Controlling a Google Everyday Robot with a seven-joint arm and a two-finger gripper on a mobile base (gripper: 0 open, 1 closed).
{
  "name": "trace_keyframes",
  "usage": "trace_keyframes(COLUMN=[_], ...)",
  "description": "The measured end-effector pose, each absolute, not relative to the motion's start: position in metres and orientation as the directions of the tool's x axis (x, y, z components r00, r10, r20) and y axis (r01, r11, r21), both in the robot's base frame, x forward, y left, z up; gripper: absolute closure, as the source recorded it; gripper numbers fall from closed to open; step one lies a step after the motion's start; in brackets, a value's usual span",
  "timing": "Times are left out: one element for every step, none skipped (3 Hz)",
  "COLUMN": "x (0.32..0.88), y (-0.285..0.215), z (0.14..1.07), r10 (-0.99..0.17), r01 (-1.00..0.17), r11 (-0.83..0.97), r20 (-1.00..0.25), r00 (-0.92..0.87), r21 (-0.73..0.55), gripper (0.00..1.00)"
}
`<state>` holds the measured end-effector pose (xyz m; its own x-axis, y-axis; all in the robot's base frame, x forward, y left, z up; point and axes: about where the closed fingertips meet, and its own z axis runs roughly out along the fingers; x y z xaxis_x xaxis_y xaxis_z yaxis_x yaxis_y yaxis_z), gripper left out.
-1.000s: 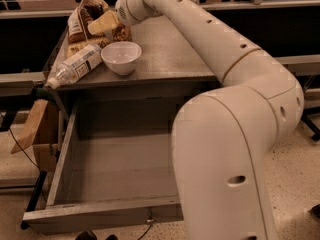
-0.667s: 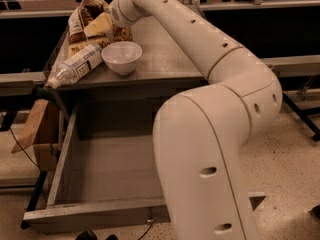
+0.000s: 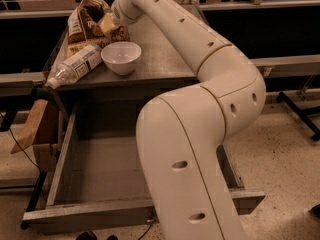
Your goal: Place orange can into top drawer
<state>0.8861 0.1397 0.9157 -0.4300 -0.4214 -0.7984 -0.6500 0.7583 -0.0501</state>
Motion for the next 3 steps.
trace_keyframes(x=[0.891, 0.892, 0.881], y=[0.123, 0.093, 0.055], z=[0.92, 0.941, 0.979], r10=[-0.408, -0.381, -0.337], r01=[-0.616, -0.571, -0.522], r11=[0.786, 0.817, 0.847], r20=[-0.797, -0.818, -0.861], r00=[-0.445, -0.431, -0.381], r21=[-0.058, -0.08, -0.1], gripper=[0.63, 0.87, 1.0])
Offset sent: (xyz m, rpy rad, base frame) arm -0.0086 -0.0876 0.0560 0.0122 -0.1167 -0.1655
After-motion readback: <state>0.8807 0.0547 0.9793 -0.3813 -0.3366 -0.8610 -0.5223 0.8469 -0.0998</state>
